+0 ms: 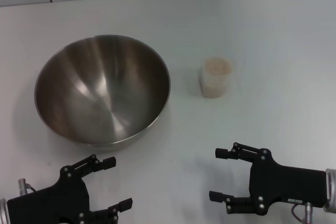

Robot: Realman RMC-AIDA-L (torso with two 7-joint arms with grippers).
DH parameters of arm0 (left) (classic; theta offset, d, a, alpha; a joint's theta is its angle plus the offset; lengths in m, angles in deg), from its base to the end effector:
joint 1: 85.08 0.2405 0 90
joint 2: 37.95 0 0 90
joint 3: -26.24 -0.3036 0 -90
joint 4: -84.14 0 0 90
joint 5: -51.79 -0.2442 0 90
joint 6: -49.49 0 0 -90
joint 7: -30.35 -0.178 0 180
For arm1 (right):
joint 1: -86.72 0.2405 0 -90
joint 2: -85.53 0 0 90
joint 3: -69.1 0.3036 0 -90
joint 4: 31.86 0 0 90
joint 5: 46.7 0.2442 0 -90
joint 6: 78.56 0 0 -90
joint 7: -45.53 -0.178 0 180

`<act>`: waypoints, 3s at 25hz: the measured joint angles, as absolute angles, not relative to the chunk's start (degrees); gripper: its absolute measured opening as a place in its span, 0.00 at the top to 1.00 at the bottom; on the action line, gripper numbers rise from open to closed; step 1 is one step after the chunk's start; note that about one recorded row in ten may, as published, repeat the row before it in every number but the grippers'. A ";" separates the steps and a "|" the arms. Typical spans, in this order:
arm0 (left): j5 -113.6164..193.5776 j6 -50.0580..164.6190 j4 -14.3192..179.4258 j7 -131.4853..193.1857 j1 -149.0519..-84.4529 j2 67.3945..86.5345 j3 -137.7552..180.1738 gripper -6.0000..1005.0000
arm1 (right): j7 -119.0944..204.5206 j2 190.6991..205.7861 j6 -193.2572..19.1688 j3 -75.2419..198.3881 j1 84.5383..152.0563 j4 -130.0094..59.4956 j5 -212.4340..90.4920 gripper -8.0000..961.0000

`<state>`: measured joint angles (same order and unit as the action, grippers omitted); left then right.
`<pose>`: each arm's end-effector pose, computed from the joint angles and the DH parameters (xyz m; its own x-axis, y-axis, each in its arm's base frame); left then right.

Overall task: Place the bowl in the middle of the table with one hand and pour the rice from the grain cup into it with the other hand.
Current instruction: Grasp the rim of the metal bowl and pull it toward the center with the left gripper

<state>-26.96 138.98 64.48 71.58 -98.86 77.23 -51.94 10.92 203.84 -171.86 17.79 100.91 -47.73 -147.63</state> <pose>-0.3637 0.2423 -0.1154 0.8117 0.1349 0.5683 0.2609 -0.9542 -0.1461 0.3728 0.2322 -0.1171 0.8074 -0.0932 -0.5826 -0.2710 -0.9357 -0.2259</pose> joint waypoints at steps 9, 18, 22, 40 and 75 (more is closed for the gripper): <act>-26.96 137.42 64.09 72.95 -98.79 77.37 -51.96 0.14 | 10.90 203.83 -170.83 18.33 100.63 -47.86 -147.50 0.14; -28.82 147.83 61.19 71.03 -96.06 76.79 -44.79 0.14 | 10.90 203.92 -170.74 18.31 100.60 -47.86 -147.61 0.14; -28.91 150.60 59.86 76.25 -95.36 78.00 -31.57 0.14 | 10.91 203.99 -170.74 18.30 100.60 -47.86 -147.60 0.14; -59.74 117.13 26.61 137.03 -101.81 80.31 -30.94 0.15 | 10.97 204.36 -171.47 18.22 100.43 -48.83 -147.60 0.14; -72.52 121.29 26.64 145.45 -111.41 80.11 -32.12 0.84 | 9.38 204.44 -171.45 17.77 100.44 -49.56 -147.60 0.14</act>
